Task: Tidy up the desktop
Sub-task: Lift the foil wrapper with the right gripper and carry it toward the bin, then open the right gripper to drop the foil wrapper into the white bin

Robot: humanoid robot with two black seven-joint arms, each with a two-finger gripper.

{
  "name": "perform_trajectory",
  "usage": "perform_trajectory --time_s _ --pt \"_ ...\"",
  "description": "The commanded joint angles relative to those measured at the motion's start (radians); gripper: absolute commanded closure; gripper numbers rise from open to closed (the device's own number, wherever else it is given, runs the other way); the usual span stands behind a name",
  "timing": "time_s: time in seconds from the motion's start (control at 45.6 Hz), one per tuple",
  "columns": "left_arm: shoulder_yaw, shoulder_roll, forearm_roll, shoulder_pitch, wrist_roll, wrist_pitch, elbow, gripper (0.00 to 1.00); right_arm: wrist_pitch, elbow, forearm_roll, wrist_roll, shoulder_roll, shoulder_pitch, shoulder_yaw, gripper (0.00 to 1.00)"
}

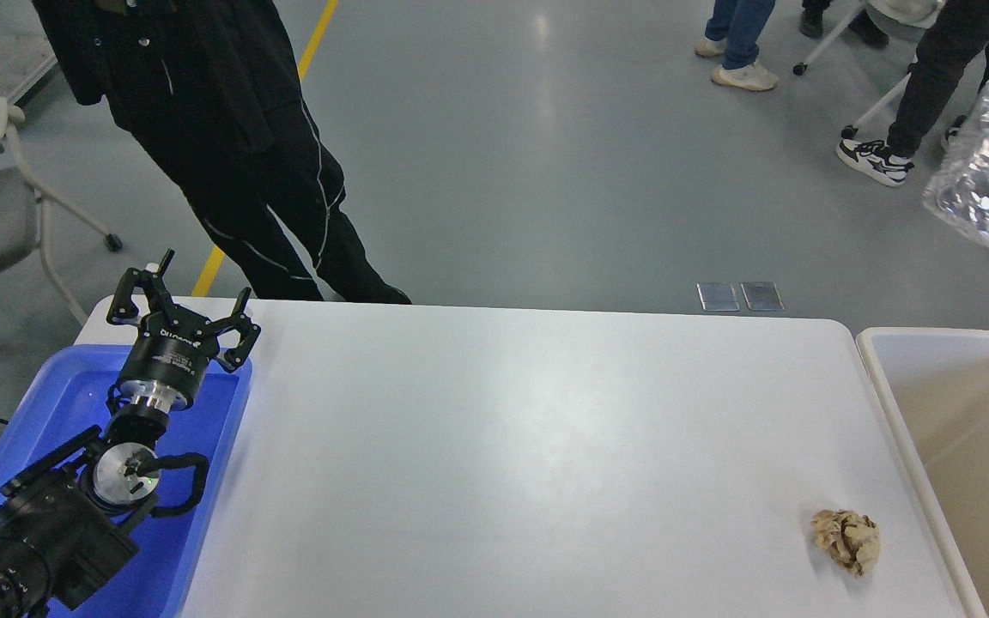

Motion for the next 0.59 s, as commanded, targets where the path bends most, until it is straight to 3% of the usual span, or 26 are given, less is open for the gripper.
perform_trajectory --time_s 0.0,0.066,0.329,0.57 --pt "0.0 0.0 0.0 0.0 0.0 0.0 0.0 0.0 -0.013 -0.375 0.035 -0.019 0.149 -0.162 0.0 1.0" --pt "0.0 0.0 0.0 0.0 0.0 0.0 0.0 0.0 -0.033 -0.406 0.039 -0.058 0.166 -0.194 0.001 1.0" --pt "0.0 0.0 0.0 0.0 0.0 -0.001 0.0 0.0 -0.17 -0.423 0.16 -0.349 0.199 -0.311 0.005 1.0" --pt "0.0 0.0 0.0 0.0 0.0 0.0 0.0 0.0 -0.265 -0.423 0.213 -0.501 0.245 -0.409 0.014 1.0"
